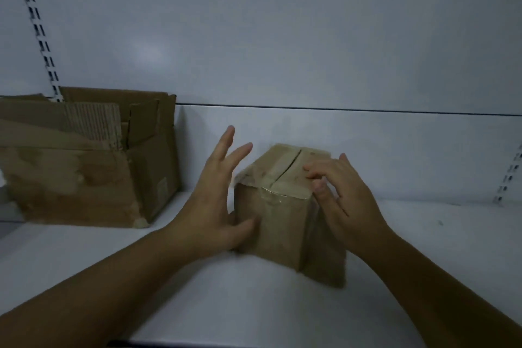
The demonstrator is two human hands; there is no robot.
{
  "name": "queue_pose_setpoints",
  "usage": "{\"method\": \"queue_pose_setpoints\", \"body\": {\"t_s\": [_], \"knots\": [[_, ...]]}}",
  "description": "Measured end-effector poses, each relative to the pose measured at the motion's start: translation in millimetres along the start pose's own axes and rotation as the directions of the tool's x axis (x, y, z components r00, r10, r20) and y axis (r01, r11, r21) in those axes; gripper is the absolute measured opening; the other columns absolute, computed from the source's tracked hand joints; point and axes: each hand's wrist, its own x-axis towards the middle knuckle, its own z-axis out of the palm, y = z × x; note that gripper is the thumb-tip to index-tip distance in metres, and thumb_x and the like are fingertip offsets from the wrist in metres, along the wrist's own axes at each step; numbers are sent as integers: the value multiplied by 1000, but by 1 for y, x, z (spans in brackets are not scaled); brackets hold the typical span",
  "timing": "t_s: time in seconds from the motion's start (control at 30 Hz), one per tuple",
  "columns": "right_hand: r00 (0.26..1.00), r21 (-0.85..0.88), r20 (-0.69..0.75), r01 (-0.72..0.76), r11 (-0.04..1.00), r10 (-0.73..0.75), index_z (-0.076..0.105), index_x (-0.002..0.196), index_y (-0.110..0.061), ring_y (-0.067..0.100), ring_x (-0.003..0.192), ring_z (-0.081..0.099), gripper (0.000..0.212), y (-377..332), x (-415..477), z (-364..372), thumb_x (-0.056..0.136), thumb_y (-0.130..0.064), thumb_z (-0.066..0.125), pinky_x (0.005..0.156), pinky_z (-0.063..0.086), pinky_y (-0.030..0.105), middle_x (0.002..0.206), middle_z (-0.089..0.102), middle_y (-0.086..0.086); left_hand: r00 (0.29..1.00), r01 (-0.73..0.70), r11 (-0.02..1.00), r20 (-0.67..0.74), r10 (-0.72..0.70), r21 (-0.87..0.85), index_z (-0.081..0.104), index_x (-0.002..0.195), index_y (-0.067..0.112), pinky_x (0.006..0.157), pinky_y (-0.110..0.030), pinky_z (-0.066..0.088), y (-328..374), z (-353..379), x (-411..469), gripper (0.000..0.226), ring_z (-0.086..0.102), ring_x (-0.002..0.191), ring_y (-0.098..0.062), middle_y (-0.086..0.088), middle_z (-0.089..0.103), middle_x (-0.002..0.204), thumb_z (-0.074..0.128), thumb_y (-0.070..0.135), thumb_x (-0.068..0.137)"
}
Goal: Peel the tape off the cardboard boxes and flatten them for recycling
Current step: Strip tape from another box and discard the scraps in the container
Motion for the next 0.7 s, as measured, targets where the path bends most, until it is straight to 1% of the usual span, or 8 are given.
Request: {"method": "queue_pose_setpoints", "body": {"t_s": [0.07, 0.13, 0.23, 0.33, 0.47, 0.57, 0.63, 0.7], "knots": [[999, -57, -43, 23, 998, -26, 61, 95, -14, 20, 96, 56, 53, -3, 1, 3, 98, -52, 25, 98, 24, 6, 97, 63, 2, 951, -279, 916, -50, 305, 288, 25, 139, 31, 111, -49, 28, 4, -7, 6, 73, 16, 145, -28, -13, 13, 155, 68, 30, 79], [998, -133, -60, 20, 991, -28, 62, 93, -14, 21, 94, 52, 56, -8, 2, 5, 96, -57, 26, 85, 33, 15, 95, 61, 3, 878, -432, 796, -1, 478, 423, 35, 135, 25, 108, -52, 31, 2, -16, 12, 57, 24, 141, -31, -15, 23, 148, 65, 30, 87], [989, -233, -110, 70, 970, -97, 63, 86, -13, 15, 88, 45, 58, -18, -1, 5, 93, -60, 30, 73, 37, 27, 87, 59, 3, 832, -519, 717, 82, 549, 465, 56, 119, 21, 103, -48, 39, 1, -27, 18, 31, 40, 130, -32, -15, 44, 135, 64, 28, 89], [978, -276, -156, 91, 957, -138, 65, 80, -13, 15, 83, 45, 61, -24, 0, 4, 91, -63, 32, 69, 37, 29, 81, 59, 2, 816, -558, 717, 121, 564, 417, 67, 102, 15, 89, -42, 49, 10, -39, 24, 14, 57, 108, -29, -11, 67, 109, 65, 20, 90], [992, -181, -84, 77, 980, -93, 69, 92, -17, 15, 93, 49, 62, -16, 2, 6, 90, -65, 31, 80, 41, 37, 93, 62, -1, 920, -389, 890, 140, 365, 237, 76, 89, 7, 72, -35, 56, 19, -46, 32, 20, 69, 85, -17, -6, 73, 91, 64, 24, 89], [996, -140, 32, 90, 986, -86, 66, 109, -22, 16, 108, 52, 62, -9, -1, 8, 89, -68, 30, 98, 36, 46, 112, 63, -5, 978, -189, 970, 121, 172, 153, 73, 90, 17, 76, -40, 56, 23, -49, 35, 16, 69, 88, -14, -1, 73, 91, 63, 28, 85], [996, -142, 58, 80, 987, -72, 64, 114, -23, 17, 113, 53, 64, -6, -1, 8, 85, -71, 34, 101, 33, 50, 119, 62, -7, 991, -33, 996, 129, 21, 88, 71, 89, 27, 79, -42, 54, 25, -49, 37, 14, 67, 90, -11, 9, 72, 91, 59, 33, 86], [995, -126, 74, 69, 990, -60, 64, 115, -24, 17, 113, 54, 64, -6, -1, 8, 82, -72, 38, 102, 34, 55, 121, 62, -8, 977, 145, 989, 157, -141, -14, 65, 88, 22, 82, -41, 53, 27, -46, 38, 19, 66, 90, -9, 10, 70, 90, 53, 36, 87]]}}
